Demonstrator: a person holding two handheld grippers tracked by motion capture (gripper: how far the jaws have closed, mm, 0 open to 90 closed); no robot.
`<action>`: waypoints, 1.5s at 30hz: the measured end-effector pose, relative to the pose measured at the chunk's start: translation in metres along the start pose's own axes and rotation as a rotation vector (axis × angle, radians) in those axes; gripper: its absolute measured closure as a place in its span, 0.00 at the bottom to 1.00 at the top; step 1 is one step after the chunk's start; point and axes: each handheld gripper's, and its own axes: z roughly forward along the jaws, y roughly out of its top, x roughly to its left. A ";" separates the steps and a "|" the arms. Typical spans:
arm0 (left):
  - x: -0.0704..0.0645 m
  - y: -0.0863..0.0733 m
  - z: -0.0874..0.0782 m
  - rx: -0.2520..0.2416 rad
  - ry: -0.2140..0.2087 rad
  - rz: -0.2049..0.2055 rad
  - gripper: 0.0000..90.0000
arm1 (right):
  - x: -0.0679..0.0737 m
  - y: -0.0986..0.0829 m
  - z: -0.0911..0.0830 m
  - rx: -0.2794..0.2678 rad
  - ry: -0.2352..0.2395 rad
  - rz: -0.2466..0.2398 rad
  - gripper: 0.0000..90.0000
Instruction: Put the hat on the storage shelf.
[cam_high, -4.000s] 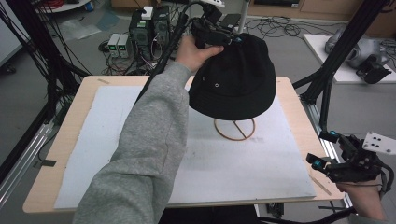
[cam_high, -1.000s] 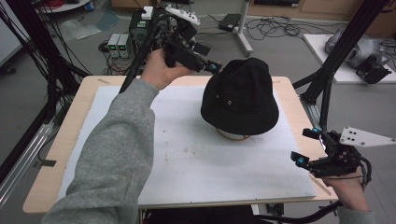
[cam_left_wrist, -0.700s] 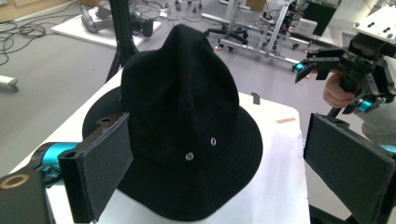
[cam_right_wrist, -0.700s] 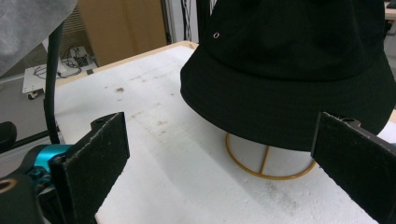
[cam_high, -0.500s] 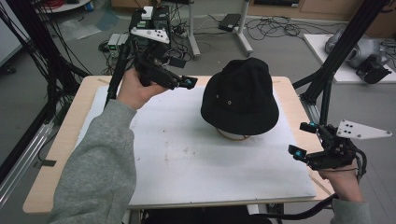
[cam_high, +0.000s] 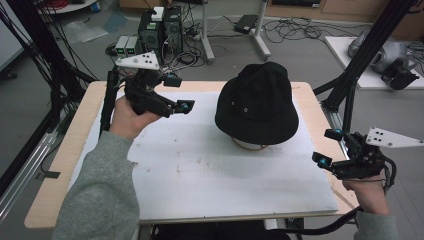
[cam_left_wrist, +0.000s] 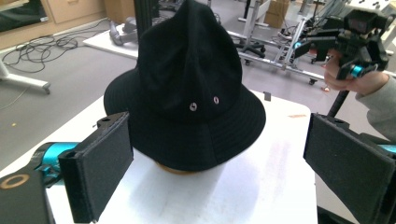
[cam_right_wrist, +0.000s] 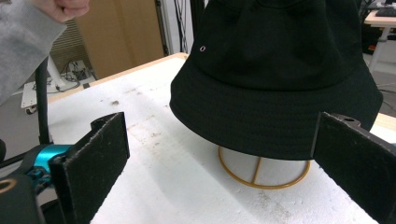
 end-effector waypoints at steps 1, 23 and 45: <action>-0.003 -0.004 -0.003 -0.008 0.008 0.001 0.10 | 0.000 0.000 0.000 -0.003 0.002 0.001 0.04; -0.022 -0.063 -0.046 -0.077 0.092 -0.043 0.10 | -0.005 0.003 0.003 -0.020 0.005 0.005 0.04; -0.036 -0.107 -0.076 -0.171 0.174 -0.116 0.10 | -0.015 0.009 0.009 -0.051 0.000 0.008 0.04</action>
